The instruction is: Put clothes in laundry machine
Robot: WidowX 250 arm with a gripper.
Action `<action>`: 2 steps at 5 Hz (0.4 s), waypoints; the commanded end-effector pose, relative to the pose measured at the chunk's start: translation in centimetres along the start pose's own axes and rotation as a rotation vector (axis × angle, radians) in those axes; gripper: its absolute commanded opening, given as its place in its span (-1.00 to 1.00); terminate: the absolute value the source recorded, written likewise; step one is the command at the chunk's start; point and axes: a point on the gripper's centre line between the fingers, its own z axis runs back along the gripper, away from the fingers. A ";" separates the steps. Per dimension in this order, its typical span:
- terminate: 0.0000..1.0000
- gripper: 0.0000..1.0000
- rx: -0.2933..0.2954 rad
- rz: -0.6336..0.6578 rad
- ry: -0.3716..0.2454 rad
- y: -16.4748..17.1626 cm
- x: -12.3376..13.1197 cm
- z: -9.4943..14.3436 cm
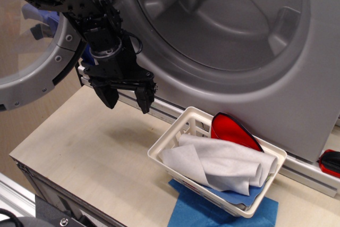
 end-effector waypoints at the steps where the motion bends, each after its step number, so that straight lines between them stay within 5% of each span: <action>1: -1.00 1.00 0.000 0.000 0.000 0.0 0.0 0.0; 2: -1.00 1.00 -0.063 0.061 -0.013 -3.2 -0.9 1.2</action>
